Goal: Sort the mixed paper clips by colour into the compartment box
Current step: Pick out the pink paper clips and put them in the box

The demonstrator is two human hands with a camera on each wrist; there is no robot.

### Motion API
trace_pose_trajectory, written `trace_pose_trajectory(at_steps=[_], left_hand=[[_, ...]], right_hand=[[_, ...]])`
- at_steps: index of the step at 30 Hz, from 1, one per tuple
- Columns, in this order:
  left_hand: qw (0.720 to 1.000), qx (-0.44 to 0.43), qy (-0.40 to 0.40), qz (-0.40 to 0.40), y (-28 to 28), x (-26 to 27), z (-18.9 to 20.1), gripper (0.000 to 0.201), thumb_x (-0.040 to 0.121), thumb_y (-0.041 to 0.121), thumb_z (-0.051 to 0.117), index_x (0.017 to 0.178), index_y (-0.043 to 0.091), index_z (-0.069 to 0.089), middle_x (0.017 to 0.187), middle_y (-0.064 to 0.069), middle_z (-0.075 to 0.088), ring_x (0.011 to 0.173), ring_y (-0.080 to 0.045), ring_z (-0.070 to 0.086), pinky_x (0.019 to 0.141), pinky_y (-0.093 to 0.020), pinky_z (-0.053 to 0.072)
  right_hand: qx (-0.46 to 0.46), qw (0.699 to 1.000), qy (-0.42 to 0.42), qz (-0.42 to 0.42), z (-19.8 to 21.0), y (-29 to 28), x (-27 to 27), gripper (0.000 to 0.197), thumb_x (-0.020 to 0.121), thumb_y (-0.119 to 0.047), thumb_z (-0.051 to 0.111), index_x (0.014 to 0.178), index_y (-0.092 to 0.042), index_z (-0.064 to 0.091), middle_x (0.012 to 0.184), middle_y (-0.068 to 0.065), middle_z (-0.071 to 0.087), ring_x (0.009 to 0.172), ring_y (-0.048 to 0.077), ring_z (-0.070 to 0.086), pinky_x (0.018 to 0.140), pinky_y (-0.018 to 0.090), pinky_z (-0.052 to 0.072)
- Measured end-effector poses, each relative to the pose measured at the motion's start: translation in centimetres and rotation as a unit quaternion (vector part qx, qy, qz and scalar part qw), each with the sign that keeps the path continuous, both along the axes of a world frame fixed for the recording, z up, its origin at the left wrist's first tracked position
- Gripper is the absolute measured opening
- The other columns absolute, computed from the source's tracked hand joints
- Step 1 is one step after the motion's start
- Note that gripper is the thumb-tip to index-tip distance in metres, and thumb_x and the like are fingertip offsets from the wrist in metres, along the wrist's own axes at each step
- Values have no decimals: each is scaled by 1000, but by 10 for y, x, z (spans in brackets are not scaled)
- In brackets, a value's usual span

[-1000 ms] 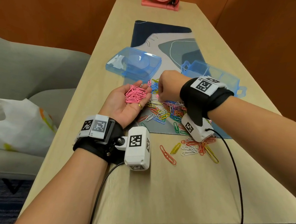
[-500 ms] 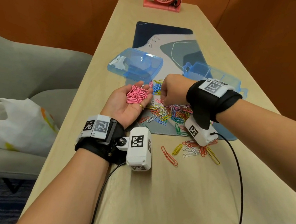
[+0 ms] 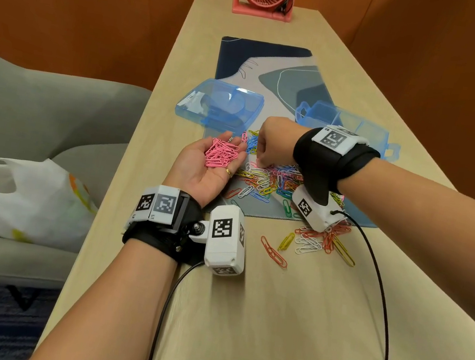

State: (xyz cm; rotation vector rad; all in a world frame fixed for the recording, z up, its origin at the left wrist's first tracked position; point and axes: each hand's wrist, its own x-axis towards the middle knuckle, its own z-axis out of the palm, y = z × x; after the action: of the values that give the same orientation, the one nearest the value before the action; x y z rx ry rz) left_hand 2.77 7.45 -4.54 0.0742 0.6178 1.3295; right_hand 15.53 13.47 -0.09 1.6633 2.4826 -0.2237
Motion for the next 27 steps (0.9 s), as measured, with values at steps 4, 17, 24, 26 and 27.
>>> trace_pose_trajectory(at_steps=[4,17,24,26,27], left_hand=[[1000,-3,2,-3,0,0,0,29,100,15,33,93,0,57,94,-18,60,100,-30,57,98,-38,42],[1000,1,-9,-2,-2,0,2,29,100,16,33,93,0,57,92,-18,60,120,-30,52,104,-38,39],[1000,-3,-11,-2,-2,0,3,30,101,16,33,93,0,57,92,-18,60,123,-30,50,100,-40,41],[1000,-4,-7,-1,-1,0,3,30,101,16,33,93,0,57,93,-18,60,117,-30,53,102,-39,40],[1000,-3,-6,0,0,-1,3,30,101,16,33,93,0,58,93,-18,60,111,-30,55,102,-39,40]], right_hand=[[0,1000,-24,10,0,-2,-2,19,81,-11,68,97,-3,71,96,12,71,84,23,65,73,30,52],[-22,1000,-15,10,-5,-1,0,17,75,-11,70,91,-5,72,89,10,70,87,25,66,69,29,51],[-43,998,34,5,3,3,8,15,82,-11,65,94,-6,72,91,8,71,78,18,59,68,26,48],[-40,998,47,5,4,4,8,15,83,-13,64,94,-6,72,90,7,71,76,17,59,62,23,47],[-37,998,49,7,4,5,7,16,83,-13,64,94,-6,72,91,8,71,76,17,59,63,23,47]])
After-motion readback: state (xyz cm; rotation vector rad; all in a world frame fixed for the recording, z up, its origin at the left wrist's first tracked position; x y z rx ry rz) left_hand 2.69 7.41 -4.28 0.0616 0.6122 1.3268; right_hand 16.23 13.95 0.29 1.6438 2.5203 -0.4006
